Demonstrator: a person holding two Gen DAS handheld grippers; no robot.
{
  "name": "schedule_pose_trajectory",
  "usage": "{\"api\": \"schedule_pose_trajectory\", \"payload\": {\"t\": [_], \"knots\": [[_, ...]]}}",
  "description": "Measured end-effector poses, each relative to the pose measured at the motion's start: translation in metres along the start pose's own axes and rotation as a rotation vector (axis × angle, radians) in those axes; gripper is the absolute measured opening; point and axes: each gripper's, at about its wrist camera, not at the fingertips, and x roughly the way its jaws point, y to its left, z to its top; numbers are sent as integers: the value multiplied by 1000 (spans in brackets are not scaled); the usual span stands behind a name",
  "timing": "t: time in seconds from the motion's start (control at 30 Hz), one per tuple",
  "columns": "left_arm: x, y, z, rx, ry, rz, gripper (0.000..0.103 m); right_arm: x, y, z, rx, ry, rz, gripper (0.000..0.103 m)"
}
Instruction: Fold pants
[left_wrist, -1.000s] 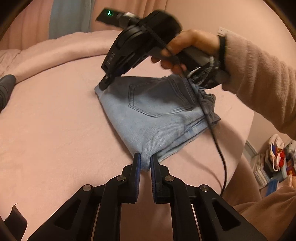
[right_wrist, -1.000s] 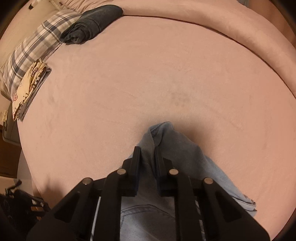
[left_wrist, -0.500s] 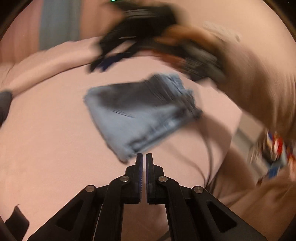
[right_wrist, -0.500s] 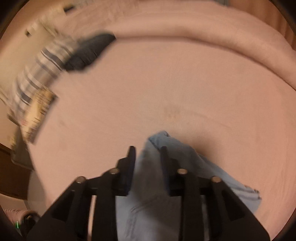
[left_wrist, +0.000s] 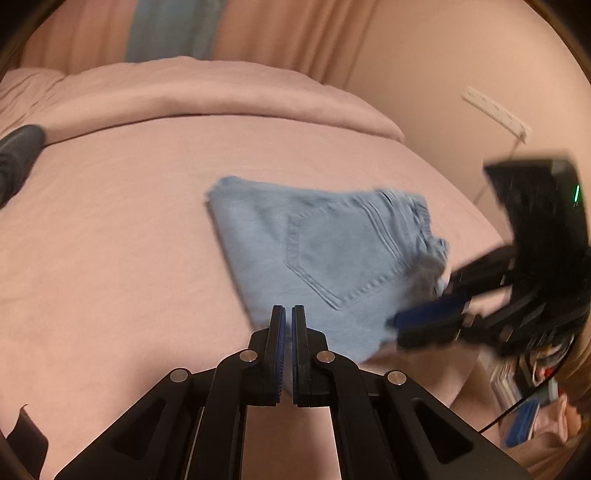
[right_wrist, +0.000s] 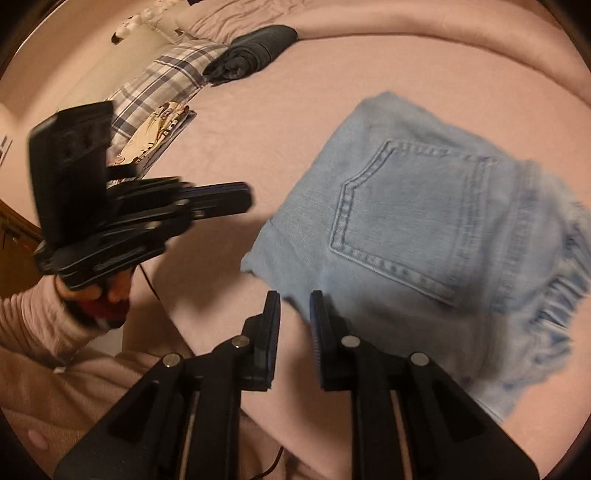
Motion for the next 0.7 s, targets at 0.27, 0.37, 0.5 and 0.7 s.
{"api": "schedule_pose_trajectory", "payload": {"t": [0.27,0.37,0.5,0.7], "knots": [[-1,-5,-21,31,160,-48,0,-31,-76,-14,241,-78,-157,18],[-17,6,-20,-23,148,-61,0,-48,-87,-30,305,-145,-58,23],[-27,34,-8,-233,39,-80,73,-87,-98,-47,395,-291,4,82],[7,66,17,-485,12,-203,85,-95,-153,-74,639,-393,34,84]]}}
